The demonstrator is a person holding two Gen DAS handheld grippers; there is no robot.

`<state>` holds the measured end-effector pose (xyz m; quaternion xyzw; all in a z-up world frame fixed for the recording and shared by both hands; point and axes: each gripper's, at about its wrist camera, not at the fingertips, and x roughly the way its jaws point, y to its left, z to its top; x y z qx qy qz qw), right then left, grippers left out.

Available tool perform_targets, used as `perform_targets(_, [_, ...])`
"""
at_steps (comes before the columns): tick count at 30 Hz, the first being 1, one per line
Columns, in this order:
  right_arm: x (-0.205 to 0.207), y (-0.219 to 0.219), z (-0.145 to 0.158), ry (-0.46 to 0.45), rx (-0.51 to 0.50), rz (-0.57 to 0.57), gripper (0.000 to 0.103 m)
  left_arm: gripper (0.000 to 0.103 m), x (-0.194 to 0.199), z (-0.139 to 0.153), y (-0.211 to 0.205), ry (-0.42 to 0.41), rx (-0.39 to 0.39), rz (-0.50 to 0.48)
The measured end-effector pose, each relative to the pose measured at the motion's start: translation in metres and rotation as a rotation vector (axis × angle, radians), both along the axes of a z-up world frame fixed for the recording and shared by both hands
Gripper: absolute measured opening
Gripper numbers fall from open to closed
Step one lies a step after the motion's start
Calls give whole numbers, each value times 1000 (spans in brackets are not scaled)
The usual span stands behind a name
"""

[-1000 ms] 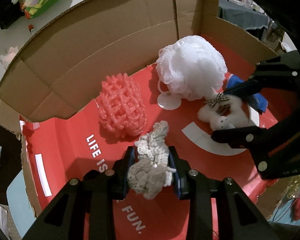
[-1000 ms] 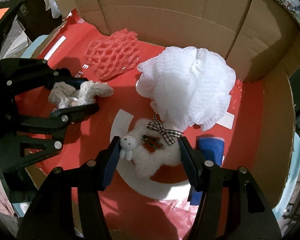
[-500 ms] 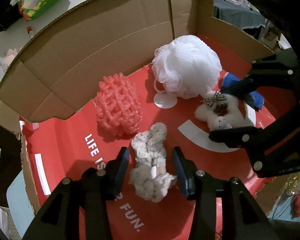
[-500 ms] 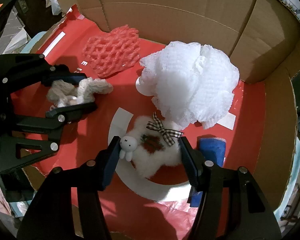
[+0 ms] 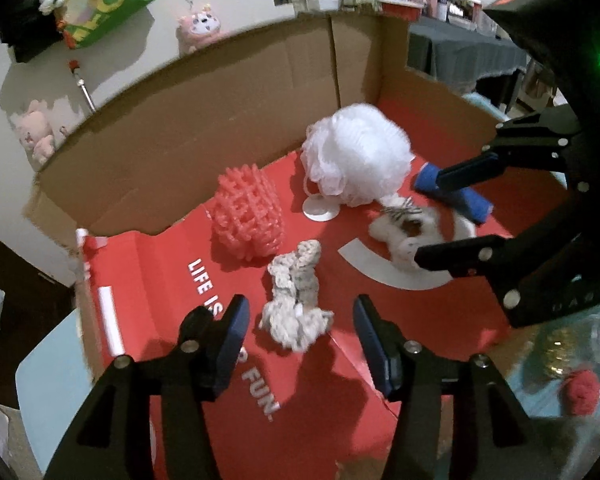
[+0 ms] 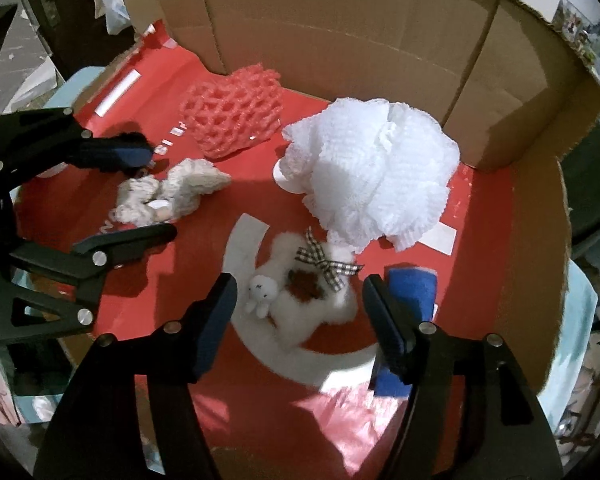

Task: Organize soft objects
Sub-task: 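Withdraw both tools from the box back toward the remaining items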

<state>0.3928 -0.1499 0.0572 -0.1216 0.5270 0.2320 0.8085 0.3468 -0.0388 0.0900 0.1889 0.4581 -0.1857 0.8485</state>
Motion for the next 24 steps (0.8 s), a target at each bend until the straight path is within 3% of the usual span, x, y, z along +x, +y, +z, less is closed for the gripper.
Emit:
perform_targets(4, [-25,-10,28,-43,36,-18,66,69,-31,31,6,-66,-51,6])
perform_targets(6, [-35,-16,44,-73,56,-34,74,73,-45,47,11,-99,-76,10])
perform_targets(11, [-70,-35,89,-164,120,-62,76,90,-91,92,16,-194,-163,37])
perform_targets(14, [-101,-35,114,-221,154,-74,83,101,-123,114,22,-260,-199,55])
perform_targets(21, [-182,-41,156,-352,175,-83,83,103,-209,138,24,-437,-173,45])
perform_targets(24, [-217,-42,166,-417,189,-97,94,103,-236,139,23,-483,-169,41])
